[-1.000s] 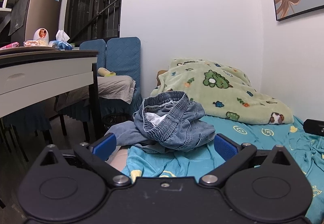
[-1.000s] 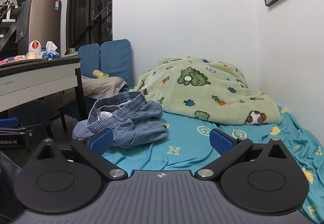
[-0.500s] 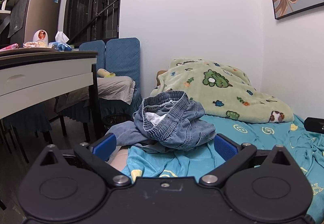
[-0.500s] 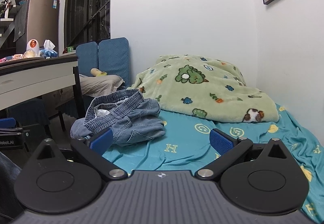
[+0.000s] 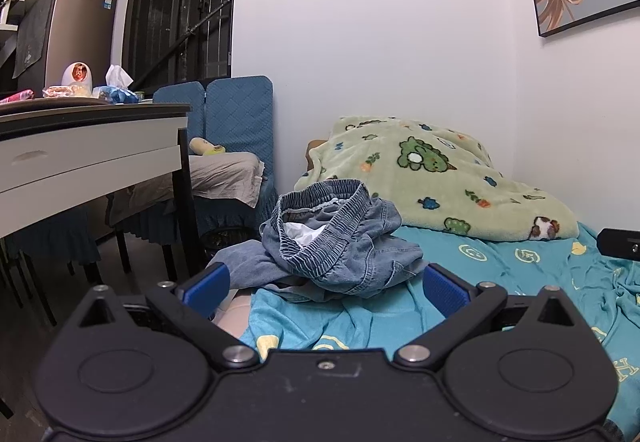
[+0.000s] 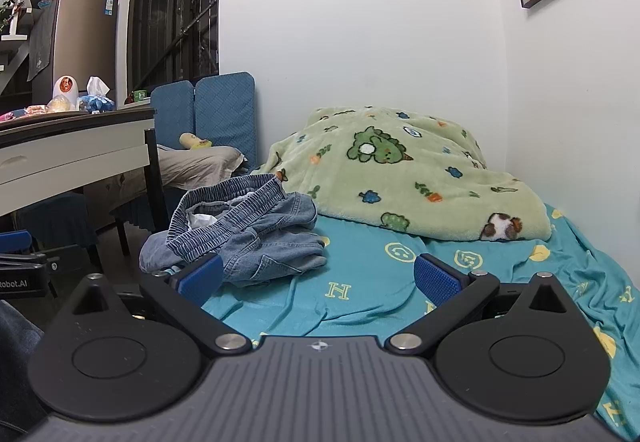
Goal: Fold clothes
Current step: 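Move both tools toward the crumpled blue jeans on the bed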
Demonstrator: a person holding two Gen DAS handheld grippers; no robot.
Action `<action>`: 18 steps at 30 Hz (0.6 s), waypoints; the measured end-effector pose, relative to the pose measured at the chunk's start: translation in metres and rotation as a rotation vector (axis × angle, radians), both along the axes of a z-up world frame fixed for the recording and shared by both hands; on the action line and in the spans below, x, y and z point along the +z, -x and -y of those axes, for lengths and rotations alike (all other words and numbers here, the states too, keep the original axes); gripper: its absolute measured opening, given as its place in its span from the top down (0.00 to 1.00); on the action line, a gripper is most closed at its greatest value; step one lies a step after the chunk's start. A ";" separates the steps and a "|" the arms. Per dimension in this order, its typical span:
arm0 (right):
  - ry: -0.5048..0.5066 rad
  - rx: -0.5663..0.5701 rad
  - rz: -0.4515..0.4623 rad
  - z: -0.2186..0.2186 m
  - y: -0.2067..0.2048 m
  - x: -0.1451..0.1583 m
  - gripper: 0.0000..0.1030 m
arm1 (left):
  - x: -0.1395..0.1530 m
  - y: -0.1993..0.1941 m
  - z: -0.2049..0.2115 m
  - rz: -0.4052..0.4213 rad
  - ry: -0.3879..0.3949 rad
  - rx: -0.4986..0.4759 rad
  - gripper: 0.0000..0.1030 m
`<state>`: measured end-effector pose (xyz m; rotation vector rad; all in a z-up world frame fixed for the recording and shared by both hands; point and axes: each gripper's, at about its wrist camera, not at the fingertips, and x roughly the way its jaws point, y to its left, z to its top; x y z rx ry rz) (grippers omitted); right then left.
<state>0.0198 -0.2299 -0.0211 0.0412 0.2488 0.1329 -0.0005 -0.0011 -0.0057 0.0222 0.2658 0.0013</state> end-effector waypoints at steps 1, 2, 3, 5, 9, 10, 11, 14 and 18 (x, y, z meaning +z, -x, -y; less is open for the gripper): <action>-0.002 0.000 -0.001 0.001 0.000 0.000 0.00 | 0.000 0.000 0.000 0.000 0.000 0.000 0.00; -0.004 0.000 -0.001 0.001 0.000 0.000 0.00 | 0.000 -0.001 0.000 0.000 0.000 0.000 0.00; -0.004 0.000 -0.001 0.001 -0.001 0.000 0.00 | 0.000 0.000 0.000 0.001 0.001 0.000 0.00; -0.005 0.000 -0.002 0.001 0.000 0.000 0.00 | 0.000 0.000 0.000 0.002 0.002 -0.002 0.00; -0.004 0.001 -0.002 0.001 0.000 -0.001 0.00 | -0.002 0.000 0.000 0.004 -0.001 -0.005 0.00; -0.004 0.001 -0.002 0.001 0.000 -0.001 0.00 | -0.002 0.000 0.000 0.004 -0.001 -0.006 0.00; -0.004 0.002 -0.002 0.001 -0.001 -0.001 0.00 | -0.002 0.000 0.000 0.003 -0.001 -0.006 0.00; -0.003 0.002 -0.003 0.002 -0.001 -0.001 0.00 | -0.002 0.000 -0.001 0.001 -0.002 -0.007 0.00; -0.002 0.002 -0.002 0.001 0.000 -0.001 0.00 | -0.002 0.000 0.000 0.002 -0.004 -0.011 0.00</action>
